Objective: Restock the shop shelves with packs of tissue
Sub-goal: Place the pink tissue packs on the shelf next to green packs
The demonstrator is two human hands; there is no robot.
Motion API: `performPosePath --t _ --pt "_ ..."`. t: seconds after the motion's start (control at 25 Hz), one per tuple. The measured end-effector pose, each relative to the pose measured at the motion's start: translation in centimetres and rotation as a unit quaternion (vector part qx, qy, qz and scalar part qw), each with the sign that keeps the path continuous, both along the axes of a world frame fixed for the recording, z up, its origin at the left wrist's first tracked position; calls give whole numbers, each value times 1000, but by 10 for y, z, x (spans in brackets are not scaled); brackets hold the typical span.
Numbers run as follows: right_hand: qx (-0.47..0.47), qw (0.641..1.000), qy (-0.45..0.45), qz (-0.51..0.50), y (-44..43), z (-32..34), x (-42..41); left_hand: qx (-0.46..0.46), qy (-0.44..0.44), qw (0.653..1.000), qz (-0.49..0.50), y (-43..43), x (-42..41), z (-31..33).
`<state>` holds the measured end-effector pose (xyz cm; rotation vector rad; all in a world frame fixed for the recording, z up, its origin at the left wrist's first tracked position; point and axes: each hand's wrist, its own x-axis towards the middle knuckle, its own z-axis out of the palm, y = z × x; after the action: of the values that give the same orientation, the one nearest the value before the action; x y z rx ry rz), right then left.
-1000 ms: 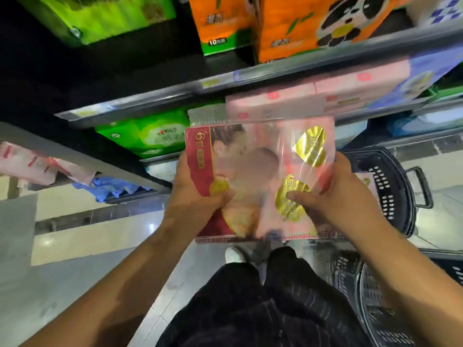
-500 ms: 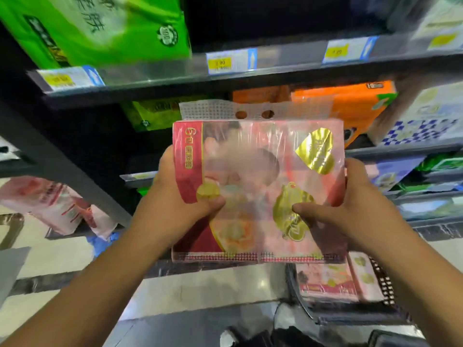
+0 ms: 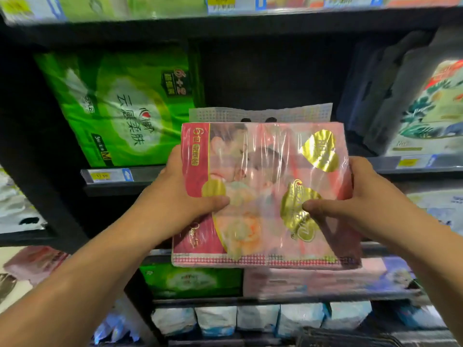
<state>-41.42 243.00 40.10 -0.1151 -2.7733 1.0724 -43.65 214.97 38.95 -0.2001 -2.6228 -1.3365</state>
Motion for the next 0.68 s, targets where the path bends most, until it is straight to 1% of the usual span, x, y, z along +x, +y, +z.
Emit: performPosePath --t 0.12,0.24,0.4,0.52,0.68 --pt "-8 1000 19 4 23 18 -23 -5 26 1000 -7 21 -20 22" --pt "-26 999 44 2 53 33 -47 12 42 999 -17 50 -43 40" --pt "-85 993 85 -14 92 42 -81 53 56 997 -14 89 -79 55" --pt "-125 986 108 -24 114 40 -108 49 75 996 11 116 -101 60" --pt "-135 982 123 -35 133 38 -142 46 73 995 53 146 -129 59"
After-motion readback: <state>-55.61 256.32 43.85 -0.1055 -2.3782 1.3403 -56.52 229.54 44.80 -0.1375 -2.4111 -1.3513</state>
